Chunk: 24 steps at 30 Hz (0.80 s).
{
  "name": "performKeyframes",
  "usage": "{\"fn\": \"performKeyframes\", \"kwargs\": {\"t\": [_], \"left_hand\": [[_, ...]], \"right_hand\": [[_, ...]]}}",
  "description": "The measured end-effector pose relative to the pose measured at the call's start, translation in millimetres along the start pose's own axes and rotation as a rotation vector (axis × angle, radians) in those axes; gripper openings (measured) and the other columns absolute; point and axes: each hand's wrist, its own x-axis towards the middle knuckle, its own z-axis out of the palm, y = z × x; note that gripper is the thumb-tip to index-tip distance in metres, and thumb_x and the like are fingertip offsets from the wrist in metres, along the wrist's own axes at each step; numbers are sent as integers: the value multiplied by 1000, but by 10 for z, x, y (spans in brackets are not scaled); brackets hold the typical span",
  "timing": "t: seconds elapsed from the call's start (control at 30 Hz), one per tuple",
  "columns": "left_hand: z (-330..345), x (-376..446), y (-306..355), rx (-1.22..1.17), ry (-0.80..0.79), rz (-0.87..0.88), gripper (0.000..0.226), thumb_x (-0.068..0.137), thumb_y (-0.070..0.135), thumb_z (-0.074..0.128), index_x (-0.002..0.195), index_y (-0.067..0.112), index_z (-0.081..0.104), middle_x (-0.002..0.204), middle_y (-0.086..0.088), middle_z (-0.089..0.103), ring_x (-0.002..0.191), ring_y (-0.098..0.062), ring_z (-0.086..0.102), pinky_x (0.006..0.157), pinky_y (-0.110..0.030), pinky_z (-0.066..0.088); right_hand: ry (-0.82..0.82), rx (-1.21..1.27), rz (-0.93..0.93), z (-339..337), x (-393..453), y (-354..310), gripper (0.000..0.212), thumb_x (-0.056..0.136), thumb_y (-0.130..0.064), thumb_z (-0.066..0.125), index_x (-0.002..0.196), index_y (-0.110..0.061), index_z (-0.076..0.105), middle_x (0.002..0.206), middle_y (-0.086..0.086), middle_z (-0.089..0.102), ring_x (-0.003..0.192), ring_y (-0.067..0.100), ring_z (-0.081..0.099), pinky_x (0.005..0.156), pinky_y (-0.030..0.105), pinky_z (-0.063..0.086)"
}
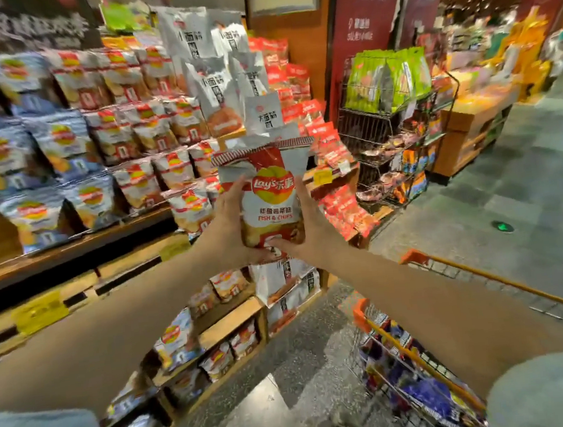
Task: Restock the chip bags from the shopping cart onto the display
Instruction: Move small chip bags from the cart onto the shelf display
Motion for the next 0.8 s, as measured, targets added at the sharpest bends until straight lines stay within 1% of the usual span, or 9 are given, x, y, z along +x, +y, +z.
{"fn": "performKeyframes", "kwargs": {"t": [0.13, 0.2, 0.3, 0.37, 0.43, 0.5, 0.6, 0.7, 0.8], "left_hand": [[-443, 54, -495, 71, 85, -41, 125, 55, 35, 91, 127, 58, -10, 147, -10, 12, 136, -24, 27, 112, -44, 31], [-656, 83, -773, 115, 124, -53, 133, 54, 40, 90, 127, 60, -20, 148, -10, 11, 138, -27, 25, 111, -46, 32], [-912, 184, -1219, 123, 107, -111, 130, 54, 50, 87, 131, 57, -18, 150, -10, 13, 138, -26, 26, 111, -43, 32], [-1042, 252, -1476, 24, 131, -186, 121, 55, 59, 83, 130, 66, -11, 151, -6, 20, 136, -22, 32, 110, -45, 35], [-1121, 287, -1696, 29, 126, -224, 119, 59, 56, 81, 123, 72, -18, 151, -6, 19, 137, -21, 31, 110, -45, 35], [-1191, 338, -1879, 7, 142, -285, 117, 65, 55, 78, 133, 63, -17, 151, -6, 16, 137, -20, 30, 111, -43, 35], [-1206, 444, -2256, 6, 156, -403, 111, 79, 27, 75, 148, 34, -11, 152, -4, 9, 133, -17, 34, 105, -26, 35], [-1169, 610, -2664, 28, 159, -486, 112, 78, 26, 76, 149, 30, -11, 152, -4, 8, 134, -20, 34, 106, -32, 36], [-1118, 803, -3052, 39, 175, -542, 118, 74, 30, 81, 149, 31, -10, 151, -5, 13, 134, -20, 34, 104, -30, 36]], "right_hand": [[-92, 27, -66, 436, 638, -168, 105, 80, -37, 72, 138, -45, -15, 154, 9, 16, 141, 27, 24, 110, 46, 34], [-112, 27, -102, 682, 930, -252, 103, 81, -36, 73, 139, -42, -13, 152, 10, 20, 140, 28, 26, 110, 46, 33], [-126, 61, -131, 1070, 1306, -351, 102, 80, -37, 74, 138, -45, -10, 151, 10, 23, 139, 27, 27, 110, 45, 33], [-157, 91, -137, 1291, 1534, -370, 100, 81, -35, 74, 137, -47, -9, 151, 8, 23, 139, 24, 27, 109, 39, 32], [-193, 85, -127, 1487, 1746, -360, 100, 83, -35, 72, 134, -50, -13, 153, 4, 21, 139, 22, 26, 108, 37, 31], [-234, 93, -95, 1698, 1924, -340, 101, 84, -38, 70, 131, -53, -17, 154, 2, 22, 138, 22, 29, 109, 39, 29], [-292, 137, -22, 2044, 2142, -275, 102, 82, -44, 70, 134, -55, -17, 153, 3, 27, 136, 24, 33, 109, 41, 33], [-354, 144, 26, 2397, 2450, -85, 104, 83, -44, 70, 142, -52, -16, 151, 6, 27, 135, 25, 35, 105, 43, 37], [-402, 105, -11, 2733, 2824, 161, 110, 84, -36, 72, 129, -65, -24, 152, 4, 29, 132, 28, 42, 99, 44, 45]]}}
